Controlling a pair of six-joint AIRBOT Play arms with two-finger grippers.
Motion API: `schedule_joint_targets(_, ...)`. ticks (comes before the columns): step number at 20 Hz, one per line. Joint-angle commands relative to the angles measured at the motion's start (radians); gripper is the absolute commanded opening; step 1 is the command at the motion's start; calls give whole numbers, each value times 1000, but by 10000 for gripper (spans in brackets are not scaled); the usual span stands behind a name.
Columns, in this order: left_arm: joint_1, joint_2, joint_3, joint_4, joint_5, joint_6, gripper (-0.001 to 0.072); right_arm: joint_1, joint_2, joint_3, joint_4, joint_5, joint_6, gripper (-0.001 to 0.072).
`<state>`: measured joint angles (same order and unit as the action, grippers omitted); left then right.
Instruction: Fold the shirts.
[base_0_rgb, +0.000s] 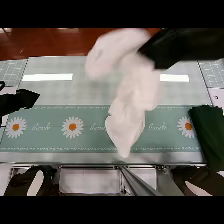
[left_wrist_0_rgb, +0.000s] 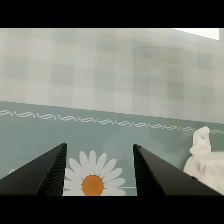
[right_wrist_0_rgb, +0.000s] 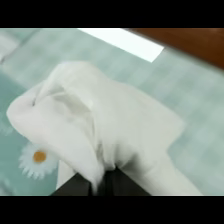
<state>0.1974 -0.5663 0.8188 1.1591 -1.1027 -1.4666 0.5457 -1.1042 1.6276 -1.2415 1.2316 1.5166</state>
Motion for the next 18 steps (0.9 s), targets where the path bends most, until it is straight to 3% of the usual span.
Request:
schedule_joint_targets(1, 9, 2, -4, 6, 6, 8, 509, 169, -103, -174, 3, -98, 60, 30)
schedule_joint_targets(4, 8, -4, -25, -49, -10, 23, 509, 229, -273, -246, 48, -264, 123, 30)
schedule_joint_targets(8, 8, -19, -113, -207, -13, 5, 509, 232, -474, -246, 327, -452, 90, 31)
schedule_joint_targets(9, 8, -30, -144, -261, -25, 8, 509, 232, -501, -246, 391, -484, 62, 109)
schedule_joint_targets(10, 8, -42, -173, -295, -34, 16, 509, 230, -519, -244, 436, -494, 34, 380)
schedule_joint_targets(12, 8, -62, -203, -304, -40, 94, 509, 175, -506, -234, 415, -432, 17, 408)
schedule_joint_targets(14, 8, -66, -203, -295, -32, 252, 509, 51, -434, -231, 350, -320, 19, 389)
schedule_joint_targets(15, 8, -71, -203, -291, -36, 256, 509, -19, -378, -232, 265, -267, 51, 377)
schedule_joint_targets(18, 8, -109, -214, -229, -106, 106, 509, -211, -182, -298, -5, -124, 148, 377)
